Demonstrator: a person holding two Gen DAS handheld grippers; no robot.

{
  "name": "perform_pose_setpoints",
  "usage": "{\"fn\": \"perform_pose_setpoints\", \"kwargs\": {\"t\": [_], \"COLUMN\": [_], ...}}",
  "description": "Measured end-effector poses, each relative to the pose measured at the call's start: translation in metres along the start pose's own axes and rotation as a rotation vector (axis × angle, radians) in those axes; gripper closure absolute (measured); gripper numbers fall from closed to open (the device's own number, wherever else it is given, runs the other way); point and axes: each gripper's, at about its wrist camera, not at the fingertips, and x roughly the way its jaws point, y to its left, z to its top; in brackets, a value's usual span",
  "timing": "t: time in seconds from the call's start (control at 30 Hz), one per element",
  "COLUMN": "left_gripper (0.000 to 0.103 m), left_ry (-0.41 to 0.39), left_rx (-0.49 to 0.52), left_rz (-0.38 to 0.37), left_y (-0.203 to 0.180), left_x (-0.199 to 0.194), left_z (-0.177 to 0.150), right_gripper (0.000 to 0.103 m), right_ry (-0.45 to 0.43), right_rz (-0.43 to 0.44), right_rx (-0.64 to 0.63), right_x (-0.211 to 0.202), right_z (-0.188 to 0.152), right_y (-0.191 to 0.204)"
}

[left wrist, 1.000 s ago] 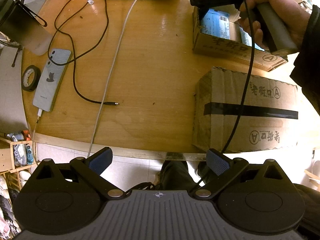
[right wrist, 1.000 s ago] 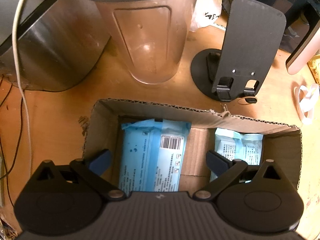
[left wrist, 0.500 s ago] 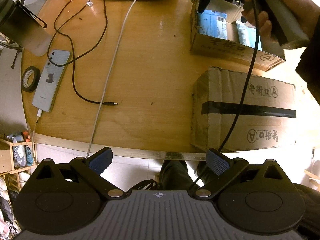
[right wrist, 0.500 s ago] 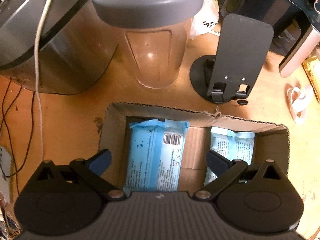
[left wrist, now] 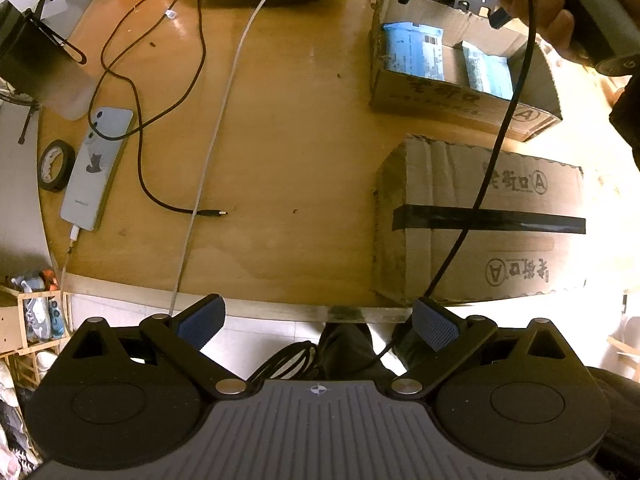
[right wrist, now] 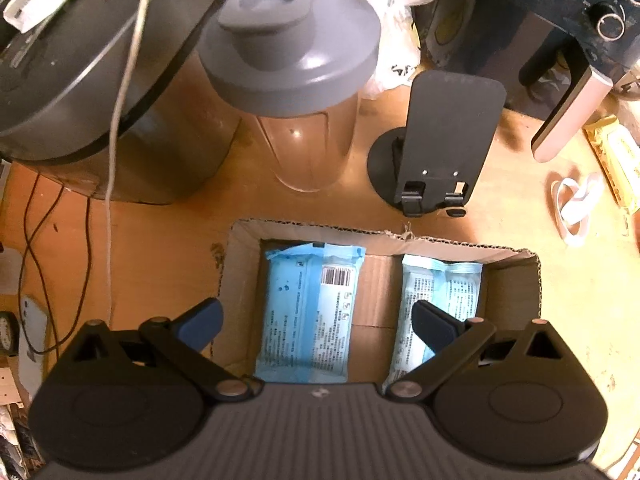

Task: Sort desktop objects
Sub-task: 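Lift the open right gripper up out of the box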

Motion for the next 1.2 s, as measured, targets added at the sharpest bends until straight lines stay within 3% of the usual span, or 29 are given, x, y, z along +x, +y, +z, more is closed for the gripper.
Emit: {"fn": "perform_pose_setpoints", "kwargs": {"t": [0.47, 1.2], "left_gripper": [0.0, 0.0], "left_ry": [0.004, 0.006], "left_rx": [0.009, 0.036], "left_rz": [0.001, 0.0], "left_y": [-0.007, -0.031], "left_x": [0.001, 0.001], "left_z": [0.002, 0.006], "right_gripper": [0.0, 0.0], "right_ry": [0.014, 0.02], "right_rz": [-0.012, -0.044], "right_rx": [0.002, 0.043], "right_x": [0.006, 0.002], "right_z": [-0.003, -0.01], "right_y": [-0.015, -0.076]}}
